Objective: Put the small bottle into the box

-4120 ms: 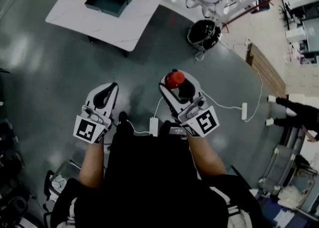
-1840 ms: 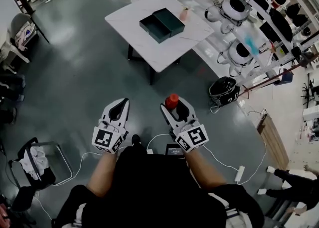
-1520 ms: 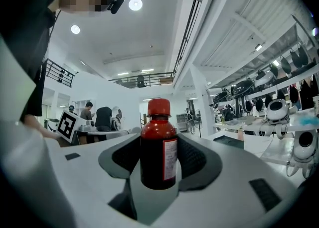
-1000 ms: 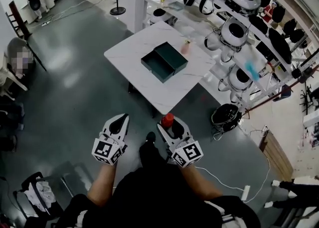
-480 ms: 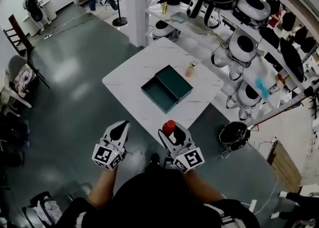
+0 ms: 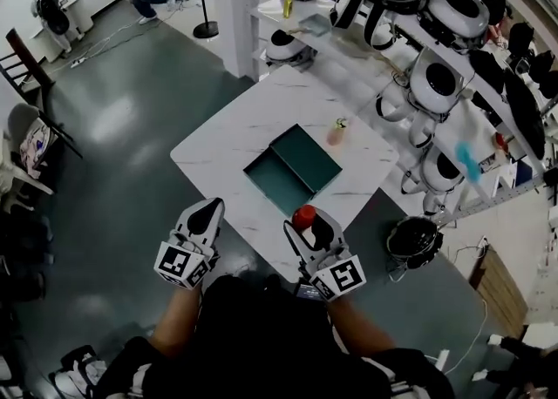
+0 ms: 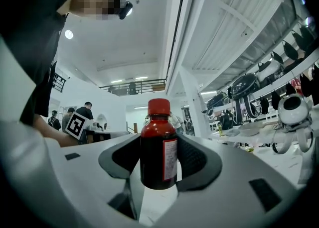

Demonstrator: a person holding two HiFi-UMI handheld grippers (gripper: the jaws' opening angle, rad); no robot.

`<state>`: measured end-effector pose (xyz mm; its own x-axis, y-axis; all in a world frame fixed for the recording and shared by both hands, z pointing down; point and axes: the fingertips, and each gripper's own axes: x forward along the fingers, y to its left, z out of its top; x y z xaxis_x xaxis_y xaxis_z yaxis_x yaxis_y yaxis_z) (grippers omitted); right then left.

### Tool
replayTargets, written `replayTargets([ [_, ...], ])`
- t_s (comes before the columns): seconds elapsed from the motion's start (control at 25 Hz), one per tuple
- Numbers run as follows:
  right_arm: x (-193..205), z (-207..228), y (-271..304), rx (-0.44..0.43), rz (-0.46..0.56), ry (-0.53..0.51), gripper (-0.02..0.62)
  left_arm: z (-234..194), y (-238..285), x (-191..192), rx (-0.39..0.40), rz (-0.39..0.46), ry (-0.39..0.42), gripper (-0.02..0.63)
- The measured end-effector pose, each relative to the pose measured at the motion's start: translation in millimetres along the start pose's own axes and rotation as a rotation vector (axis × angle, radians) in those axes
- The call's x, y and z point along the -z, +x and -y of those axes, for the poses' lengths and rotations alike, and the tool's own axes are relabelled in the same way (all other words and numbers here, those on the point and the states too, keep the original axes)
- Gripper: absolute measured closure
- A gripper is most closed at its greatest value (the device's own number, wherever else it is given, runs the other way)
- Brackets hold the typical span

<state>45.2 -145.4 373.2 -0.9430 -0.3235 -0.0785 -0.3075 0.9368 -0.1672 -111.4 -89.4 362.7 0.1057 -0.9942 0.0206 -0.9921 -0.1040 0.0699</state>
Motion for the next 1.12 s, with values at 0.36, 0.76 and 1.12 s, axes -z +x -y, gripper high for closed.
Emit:
replayTargets([
  [0.36,-1.5,38.0,37.7,0.161,-0.014,-0.024,0.359,-61.1,73.8,-2.7,0.127,-0.016,0.021,0.592],
  [0.76,13.1,88.0,86.8,0.493,-0.053,-0.001,0.359,-108.1,170.3,29.8,0.439,-0.093,-0.027,0.592],
  [1.12,52.4,112.9,130.0,0.607,-0.268,-0.116,0.359,-128.5,226.7,71.2,0.632,-0.135,0.005,0.592],
])
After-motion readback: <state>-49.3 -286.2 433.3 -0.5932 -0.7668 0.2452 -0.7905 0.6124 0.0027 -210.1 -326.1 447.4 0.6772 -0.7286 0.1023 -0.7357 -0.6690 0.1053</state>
